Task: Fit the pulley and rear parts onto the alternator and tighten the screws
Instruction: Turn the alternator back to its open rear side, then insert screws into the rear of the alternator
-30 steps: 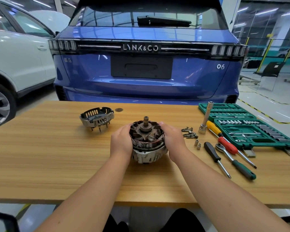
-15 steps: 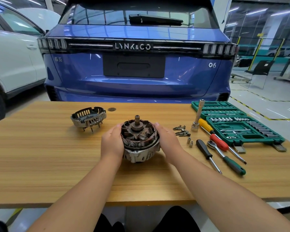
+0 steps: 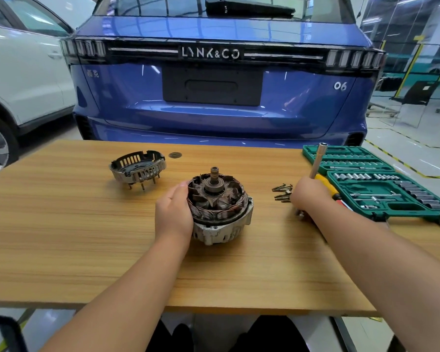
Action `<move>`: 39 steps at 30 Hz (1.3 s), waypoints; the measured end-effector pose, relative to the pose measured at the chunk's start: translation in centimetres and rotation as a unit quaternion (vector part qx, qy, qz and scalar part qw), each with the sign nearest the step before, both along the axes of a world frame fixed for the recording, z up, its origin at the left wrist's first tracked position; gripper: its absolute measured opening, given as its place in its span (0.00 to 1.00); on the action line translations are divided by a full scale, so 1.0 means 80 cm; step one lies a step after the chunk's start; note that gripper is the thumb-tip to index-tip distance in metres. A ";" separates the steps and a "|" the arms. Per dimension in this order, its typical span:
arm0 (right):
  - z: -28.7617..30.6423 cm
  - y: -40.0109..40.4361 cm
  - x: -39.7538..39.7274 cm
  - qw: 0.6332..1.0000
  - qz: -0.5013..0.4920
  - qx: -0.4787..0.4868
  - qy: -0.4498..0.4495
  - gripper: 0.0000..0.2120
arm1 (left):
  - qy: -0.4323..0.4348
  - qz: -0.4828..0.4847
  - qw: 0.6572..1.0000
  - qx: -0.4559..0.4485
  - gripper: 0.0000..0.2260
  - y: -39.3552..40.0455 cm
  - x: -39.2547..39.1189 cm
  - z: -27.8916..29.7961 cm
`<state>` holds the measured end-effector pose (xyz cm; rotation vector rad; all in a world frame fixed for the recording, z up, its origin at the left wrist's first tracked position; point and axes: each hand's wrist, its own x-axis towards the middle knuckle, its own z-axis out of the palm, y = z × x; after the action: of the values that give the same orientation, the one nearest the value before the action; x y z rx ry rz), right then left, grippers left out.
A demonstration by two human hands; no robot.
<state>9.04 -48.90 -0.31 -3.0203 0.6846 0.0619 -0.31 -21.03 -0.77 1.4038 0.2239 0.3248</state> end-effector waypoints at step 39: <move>0.071 0.129 -0.197 0.429 0.078 0.894 -0.103 0.14 | -0.002 -0.043 0.995 0.095 0.15 0.013 -0.016 -0.001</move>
<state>-6.71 -38.57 5.34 -0.8634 -0.0035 0.2214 -1.59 -20.00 -0.84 1.5953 0.1310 0.2828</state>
